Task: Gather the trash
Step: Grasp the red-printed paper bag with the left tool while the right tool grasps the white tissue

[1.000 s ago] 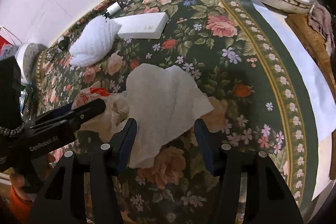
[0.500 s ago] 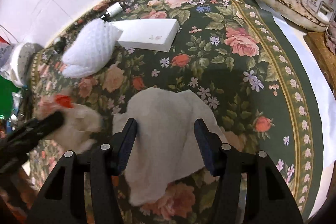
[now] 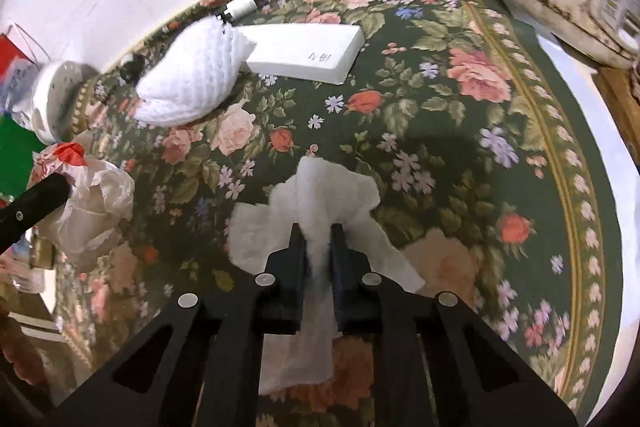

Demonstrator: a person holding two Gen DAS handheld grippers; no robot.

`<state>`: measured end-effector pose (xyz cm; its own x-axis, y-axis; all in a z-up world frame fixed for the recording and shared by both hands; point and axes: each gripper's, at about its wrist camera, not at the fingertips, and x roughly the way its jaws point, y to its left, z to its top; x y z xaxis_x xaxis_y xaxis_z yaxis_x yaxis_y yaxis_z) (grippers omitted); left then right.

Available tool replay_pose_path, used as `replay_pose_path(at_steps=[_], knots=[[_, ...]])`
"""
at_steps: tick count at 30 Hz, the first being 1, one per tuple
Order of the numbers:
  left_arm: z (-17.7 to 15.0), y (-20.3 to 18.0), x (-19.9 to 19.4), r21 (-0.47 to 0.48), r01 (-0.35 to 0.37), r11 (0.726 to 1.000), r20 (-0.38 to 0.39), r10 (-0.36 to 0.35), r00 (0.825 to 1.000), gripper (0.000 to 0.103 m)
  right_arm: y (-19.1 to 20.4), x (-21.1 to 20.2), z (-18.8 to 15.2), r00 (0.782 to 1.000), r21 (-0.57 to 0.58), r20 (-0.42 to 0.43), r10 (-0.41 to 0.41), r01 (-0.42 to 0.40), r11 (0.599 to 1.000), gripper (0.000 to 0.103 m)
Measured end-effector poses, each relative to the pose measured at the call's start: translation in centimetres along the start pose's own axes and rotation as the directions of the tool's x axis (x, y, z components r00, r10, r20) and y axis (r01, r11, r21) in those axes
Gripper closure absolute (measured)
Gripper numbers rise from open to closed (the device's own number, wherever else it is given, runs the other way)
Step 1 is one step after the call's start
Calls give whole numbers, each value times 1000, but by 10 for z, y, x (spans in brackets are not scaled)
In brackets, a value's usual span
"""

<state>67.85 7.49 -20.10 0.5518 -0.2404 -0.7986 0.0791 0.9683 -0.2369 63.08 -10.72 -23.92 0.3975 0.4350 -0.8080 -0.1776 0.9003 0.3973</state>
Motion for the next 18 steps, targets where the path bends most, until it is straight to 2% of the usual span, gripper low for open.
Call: replay_pose_path(at_steps=[10, 18], knots=[[-41, -35, -58, -89, -52, 995, 88, 60, 994, 61, 13, -92, -19, 987, -119, 144, 74, -57, 991, 93], [-80, -59, -120, -132, -84, 988, 180, 107, 978, 61, 34, -165, -42, 963, -247, 231, 141, -82, 966, 93]])
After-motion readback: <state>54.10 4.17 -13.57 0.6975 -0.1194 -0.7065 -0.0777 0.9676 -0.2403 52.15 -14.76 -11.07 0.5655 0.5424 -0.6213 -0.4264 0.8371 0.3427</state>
